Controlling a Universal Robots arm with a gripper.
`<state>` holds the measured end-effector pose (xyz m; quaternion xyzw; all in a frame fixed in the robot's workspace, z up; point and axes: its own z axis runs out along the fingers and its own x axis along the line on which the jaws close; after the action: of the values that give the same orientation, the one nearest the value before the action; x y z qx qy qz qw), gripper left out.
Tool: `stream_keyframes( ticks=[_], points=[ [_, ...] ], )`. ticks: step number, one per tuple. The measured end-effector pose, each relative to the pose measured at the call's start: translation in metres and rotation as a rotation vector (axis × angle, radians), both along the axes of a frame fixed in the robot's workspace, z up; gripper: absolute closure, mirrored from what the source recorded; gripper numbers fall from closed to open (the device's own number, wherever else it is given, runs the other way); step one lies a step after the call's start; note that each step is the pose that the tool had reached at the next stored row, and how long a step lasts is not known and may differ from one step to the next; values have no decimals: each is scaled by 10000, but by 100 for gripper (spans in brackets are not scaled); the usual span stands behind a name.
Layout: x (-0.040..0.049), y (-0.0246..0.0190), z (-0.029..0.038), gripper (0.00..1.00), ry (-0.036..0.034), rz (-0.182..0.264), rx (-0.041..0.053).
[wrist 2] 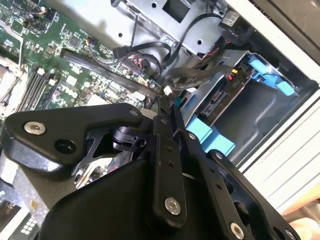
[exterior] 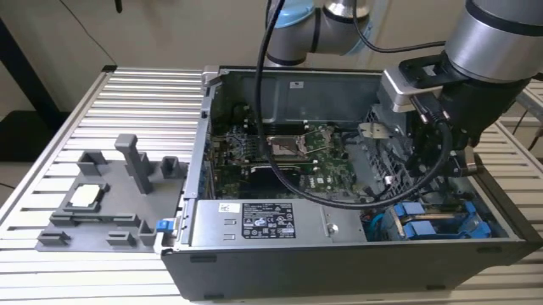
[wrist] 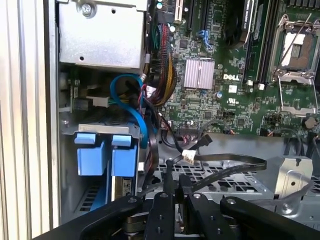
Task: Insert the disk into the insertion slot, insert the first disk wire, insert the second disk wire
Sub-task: 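Insert the second disk wire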
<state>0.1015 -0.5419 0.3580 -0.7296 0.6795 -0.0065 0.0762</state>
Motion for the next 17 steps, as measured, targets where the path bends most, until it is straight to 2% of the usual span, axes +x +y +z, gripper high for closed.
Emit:
stream_keyframes(
  ticks=[2, 9, 14, 17],
  points=[
    [26, -36, 0, 84, 44, -1, -22],
    [110, -158, 0, 84, 232, -1, -188],
    [204, -235, 0, 84, 480, 0, -345],
    [265, -270, 0, 84, 694, 1, -465]
  ],
)
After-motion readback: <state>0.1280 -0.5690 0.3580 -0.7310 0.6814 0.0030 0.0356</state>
